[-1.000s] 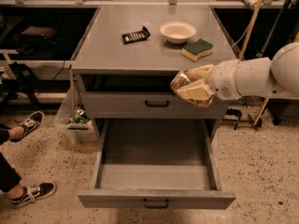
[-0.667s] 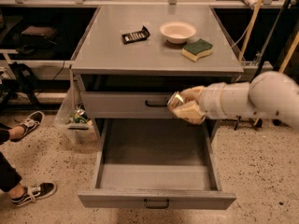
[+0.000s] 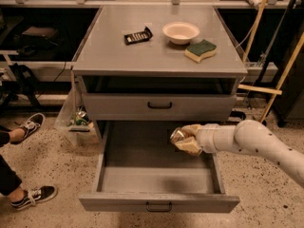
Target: Place orange can into middle drawer
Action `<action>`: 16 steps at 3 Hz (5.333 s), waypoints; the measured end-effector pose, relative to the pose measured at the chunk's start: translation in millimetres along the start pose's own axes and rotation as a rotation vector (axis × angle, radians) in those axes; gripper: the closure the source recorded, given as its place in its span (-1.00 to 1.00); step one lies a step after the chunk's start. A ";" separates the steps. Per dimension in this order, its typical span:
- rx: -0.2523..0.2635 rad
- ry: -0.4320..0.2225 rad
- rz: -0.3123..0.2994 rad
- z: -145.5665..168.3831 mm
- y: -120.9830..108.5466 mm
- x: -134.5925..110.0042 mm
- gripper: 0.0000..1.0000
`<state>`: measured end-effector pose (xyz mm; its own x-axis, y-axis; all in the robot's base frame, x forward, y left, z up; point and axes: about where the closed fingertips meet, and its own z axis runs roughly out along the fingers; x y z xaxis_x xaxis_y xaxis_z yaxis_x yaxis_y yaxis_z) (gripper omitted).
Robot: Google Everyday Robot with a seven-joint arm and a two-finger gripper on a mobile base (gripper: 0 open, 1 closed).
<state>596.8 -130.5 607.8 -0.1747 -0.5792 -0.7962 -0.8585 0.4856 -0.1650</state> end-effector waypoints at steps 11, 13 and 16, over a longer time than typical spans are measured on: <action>-0.212 0.231 0.106 113.0 73.8 172.0 -0.73; -0.212 0.231 0.106 113.1 73.9 172.0 -1.00; -0.098 0.123 0.159 -55.8 106.0 -7.2 -1.00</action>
Offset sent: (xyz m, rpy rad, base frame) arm -0.0275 -0.0264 -0.1771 -0.0407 0.2760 -0.0110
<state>480.2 -111.4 628.5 -0.3641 -0.5785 -0.7299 -0.8569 0.5152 0.0191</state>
